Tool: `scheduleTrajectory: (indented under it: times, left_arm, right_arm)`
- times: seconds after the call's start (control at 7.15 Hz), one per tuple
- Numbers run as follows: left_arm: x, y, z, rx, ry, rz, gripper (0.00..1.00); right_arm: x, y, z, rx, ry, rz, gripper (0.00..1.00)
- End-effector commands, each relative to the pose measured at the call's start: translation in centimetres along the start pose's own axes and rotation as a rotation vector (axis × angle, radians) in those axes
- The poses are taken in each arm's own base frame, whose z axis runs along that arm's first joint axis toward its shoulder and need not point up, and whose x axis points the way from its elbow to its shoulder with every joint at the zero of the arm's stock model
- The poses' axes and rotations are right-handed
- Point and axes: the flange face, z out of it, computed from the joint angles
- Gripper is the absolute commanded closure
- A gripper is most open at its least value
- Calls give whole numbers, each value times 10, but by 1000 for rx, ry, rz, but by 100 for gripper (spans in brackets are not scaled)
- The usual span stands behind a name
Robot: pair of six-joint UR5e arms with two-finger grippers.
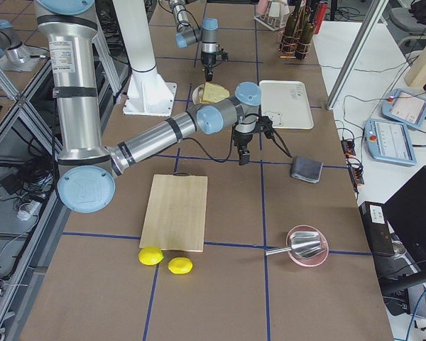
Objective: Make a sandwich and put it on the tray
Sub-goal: 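Grip the plate rim with the left gripper and carry it onto the tray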
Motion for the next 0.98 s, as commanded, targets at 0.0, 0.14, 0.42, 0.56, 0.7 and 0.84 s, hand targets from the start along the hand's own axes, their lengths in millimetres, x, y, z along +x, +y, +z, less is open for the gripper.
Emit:
scheduleTrajectory:
  times: [0.0, 0.14, 0.42, 0.56, 0.7, 0.84]
  left_arm:
    - [11, -40, -26, 62, 47, -156, 100]
    - [29, -69, -37, 105, 76, -295, 100]
    - [63, -151, -8, 207, 45, -446, 100]
    - [64, -185, -5, 251, 33, -517, 100]
    - [62, -212, 4, 333, 54, -589, 100]
    - [59, -230, 18, 385, 100, -653, 100]
  right_arm:
    - [41, 17, -1, -11, 23, -41, 0]
    - [79, 25, -5, -10, 40, -47, 0]
    - [142, 37, 0, -30, 61, -52, 0]
    - [174, 50, 0, -34, 66, -81, 0]
    - [197, 62, -8, -20, 46, -42, 0]
    - [200, 68, -13, -1, -20, -10, 0]
